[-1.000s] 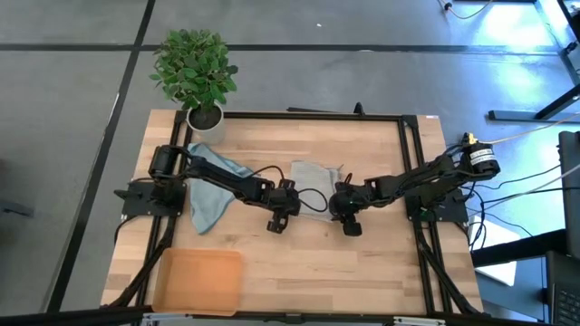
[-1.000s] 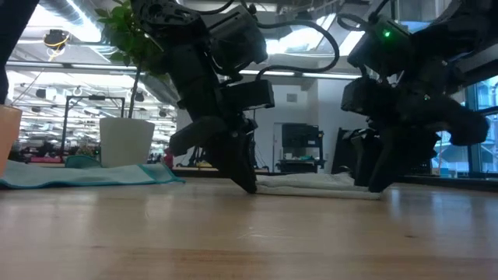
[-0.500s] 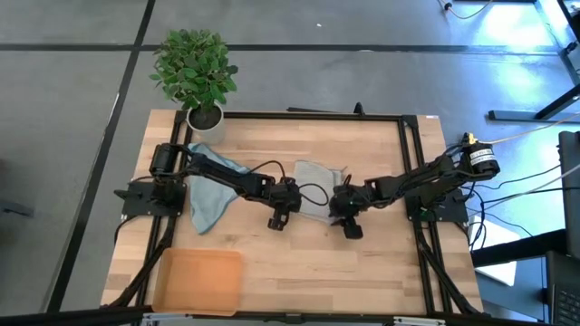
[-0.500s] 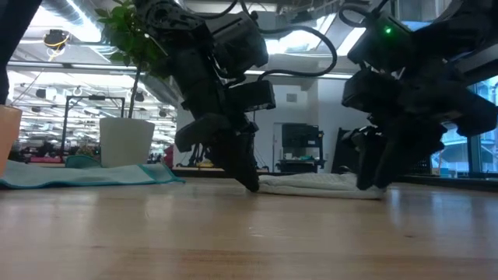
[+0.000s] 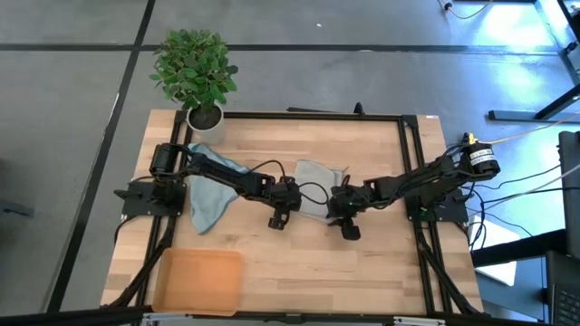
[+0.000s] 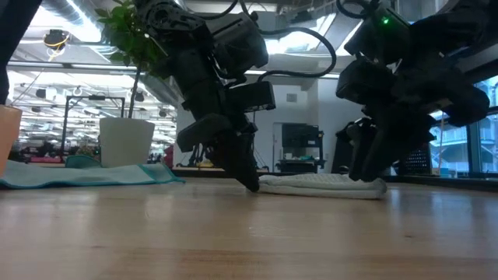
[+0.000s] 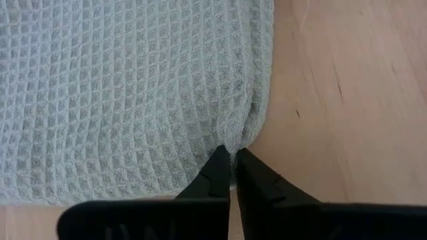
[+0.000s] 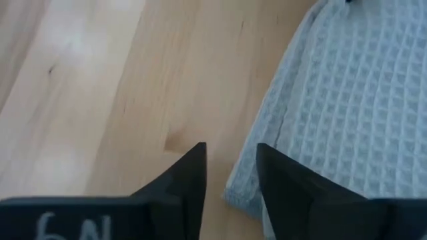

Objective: Roll microfiber towels into tight, uniform cylinder then place into a basket
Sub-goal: Roll the gray microfiber towel

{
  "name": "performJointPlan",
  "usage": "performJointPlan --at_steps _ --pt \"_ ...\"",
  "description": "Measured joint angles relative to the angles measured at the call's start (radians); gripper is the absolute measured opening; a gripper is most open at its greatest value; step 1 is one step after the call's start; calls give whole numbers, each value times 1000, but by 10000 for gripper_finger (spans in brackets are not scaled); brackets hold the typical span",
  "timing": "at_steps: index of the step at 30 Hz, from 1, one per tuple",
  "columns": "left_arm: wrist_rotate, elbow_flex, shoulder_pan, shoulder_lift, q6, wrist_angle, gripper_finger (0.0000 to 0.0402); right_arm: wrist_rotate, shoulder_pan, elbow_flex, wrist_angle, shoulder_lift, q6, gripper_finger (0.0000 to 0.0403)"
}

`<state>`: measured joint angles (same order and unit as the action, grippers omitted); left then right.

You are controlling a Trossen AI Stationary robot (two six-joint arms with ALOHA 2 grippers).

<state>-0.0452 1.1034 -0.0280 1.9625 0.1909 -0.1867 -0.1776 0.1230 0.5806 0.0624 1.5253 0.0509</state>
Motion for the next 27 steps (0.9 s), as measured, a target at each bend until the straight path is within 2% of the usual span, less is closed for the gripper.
performJointPlan --at_steps 3,6,16,19,22,27 --pt "2 0 0 0 0 0 0 0 0 1 -2 0 22 111" --pt "3 0 0 0 2 0 0 0 0 1 -9 0 45 117" --pt "5 0 0 0 3 0 0 3 0 1 -23 0 77 201" --pt "6 0 0 0 3 0 0 60 2 1 -24 0 101 217" --pt "11 0 0 0 3 0 0 90 2 1 -25 0 106 218" --pt "12 -1 0 0 4 0 0 77 13 1 -39 0 157 211"
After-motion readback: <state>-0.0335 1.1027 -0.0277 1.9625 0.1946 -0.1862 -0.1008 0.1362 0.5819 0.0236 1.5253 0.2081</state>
